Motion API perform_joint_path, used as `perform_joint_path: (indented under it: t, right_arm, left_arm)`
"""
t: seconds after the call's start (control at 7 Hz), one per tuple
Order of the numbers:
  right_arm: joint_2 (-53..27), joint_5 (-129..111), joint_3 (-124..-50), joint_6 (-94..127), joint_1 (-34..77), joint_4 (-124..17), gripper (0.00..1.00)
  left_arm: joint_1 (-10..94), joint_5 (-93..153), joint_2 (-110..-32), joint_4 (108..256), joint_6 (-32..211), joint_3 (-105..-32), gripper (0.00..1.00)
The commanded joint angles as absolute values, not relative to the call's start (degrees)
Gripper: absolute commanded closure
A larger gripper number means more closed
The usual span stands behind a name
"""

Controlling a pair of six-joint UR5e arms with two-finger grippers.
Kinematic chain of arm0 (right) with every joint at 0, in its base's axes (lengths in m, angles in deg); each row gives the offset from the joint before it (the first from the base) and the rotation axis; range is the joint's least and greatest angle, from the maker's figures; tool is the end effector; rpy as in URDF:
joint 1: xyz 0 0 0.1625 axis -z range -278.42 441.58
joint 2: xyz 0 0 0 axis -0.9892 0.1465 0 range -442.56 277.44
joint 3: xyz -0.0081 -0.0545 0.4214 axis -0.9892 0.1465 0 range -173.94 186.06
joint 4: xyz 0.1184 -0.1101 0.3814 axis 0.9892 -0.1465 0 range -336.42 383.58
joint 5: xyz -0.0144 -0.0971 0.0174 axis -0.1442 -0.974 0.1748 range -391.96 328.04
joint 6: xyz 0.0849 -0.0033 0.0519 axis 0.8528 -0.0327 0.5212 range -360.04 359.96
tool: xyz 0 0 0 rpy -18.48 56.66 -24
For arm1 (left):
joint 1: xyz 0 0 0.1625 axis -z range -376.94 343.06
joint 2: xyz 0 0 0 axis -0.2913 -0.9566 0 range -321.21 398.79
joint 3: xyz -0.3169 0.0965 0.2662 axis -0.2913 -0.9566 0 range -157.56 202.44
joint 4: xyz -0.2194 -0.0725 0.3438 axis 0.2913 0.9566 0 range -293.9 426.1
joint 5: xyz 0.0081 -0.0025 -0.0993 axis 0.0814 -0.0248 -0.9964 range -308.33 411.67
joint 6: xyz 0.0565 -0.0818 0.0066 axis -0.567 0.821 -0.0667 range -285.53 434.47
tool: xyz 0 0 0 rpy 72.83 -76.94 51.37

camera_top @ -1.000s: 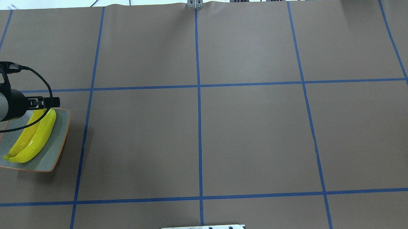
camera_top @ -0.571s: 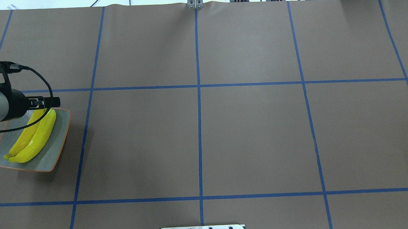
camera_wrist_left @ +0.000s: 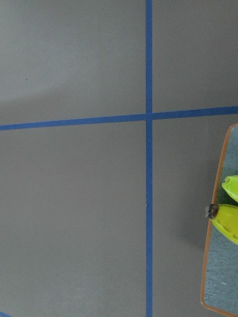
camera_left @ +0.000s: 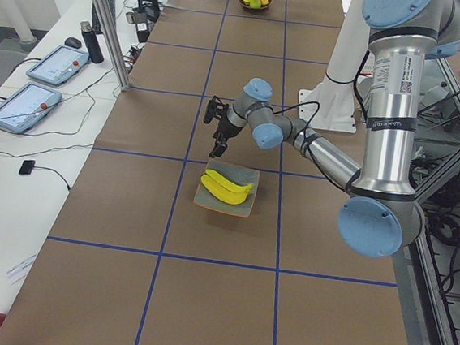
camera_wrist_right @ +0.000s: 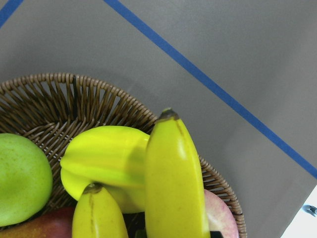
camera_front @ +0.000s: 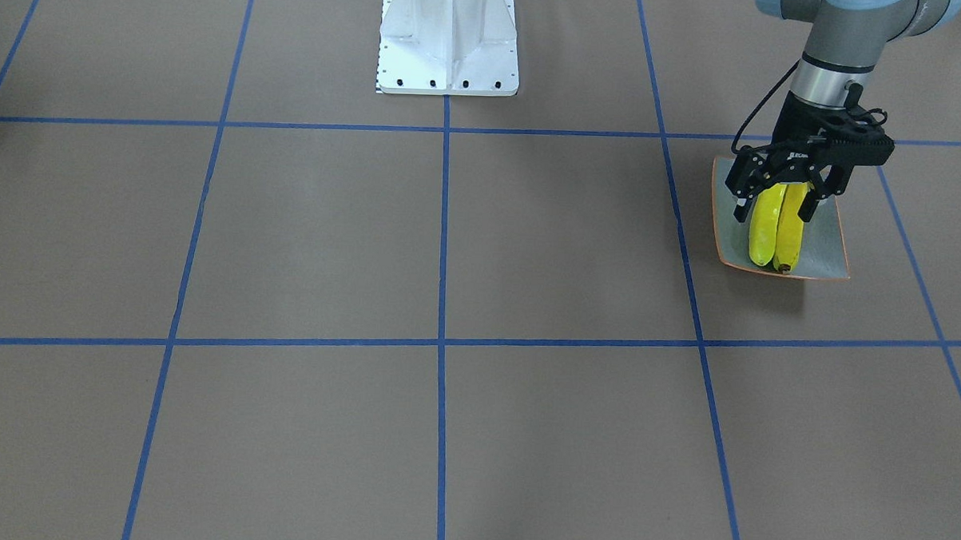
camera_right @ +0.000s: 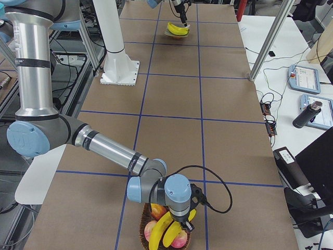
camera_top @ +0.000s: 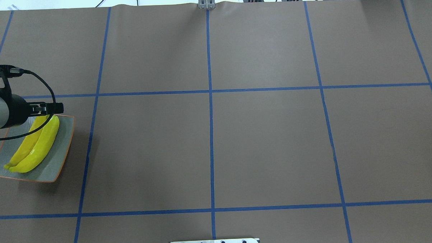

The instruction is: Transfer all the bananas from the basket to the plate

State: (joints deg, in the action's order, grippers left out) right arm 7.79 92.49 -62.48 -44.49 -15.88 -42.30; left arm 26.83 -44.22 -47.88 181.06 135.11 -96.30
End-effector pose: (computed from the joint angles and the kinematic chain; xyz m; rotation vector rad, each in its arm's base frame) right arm 0.1365 -0.4507 0.8112 0.3038 -0.5328 -0.6379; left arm 0.2539 -0.4136 0.4049 0.4465 0.7637 -0.1896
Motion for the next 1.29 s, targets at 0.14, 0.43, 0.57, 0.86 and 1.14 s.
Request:
perform_joint_path:
  t: [0.14, 0.43, 0.57, 0.86, 1.14]
  right_arm:
    - [7.8, 92.4, -63.7, -47.3, -19.3, -43.0, 1.0]
    - [7.5, 92.5, -64.2, -47.5, -21.2, -44.2, 1.0]
    - [5.8, 92.4, -68.7, -47.5, -21.8, -51.0, 1.0]
    - [1.5, 92.8, -74.4, -46.7, -22.1, -61.6, 1.0]
    - [-2.8, 96.8, -75.0, -40.9, -20.8, -65.3, 1.0]
  left_arm:
    - [26.8, -44.3, -47.9, 181.1, 135.1, -96.3, 0.0]
    - [26.8, -44.3, -47.9, 181.1, 135.3, -96.6, 0.0]
    - [26.8, -44.4, -47.9, 181.1, 135.4, -96.7, 0.0]
    - [26.7, -44.5, -48.1, 181.2, 135.4, -96.9, 0.0]
    - [26.6, -44.5, -49.7, 181.2, 135.6, -96.9, 0.0]
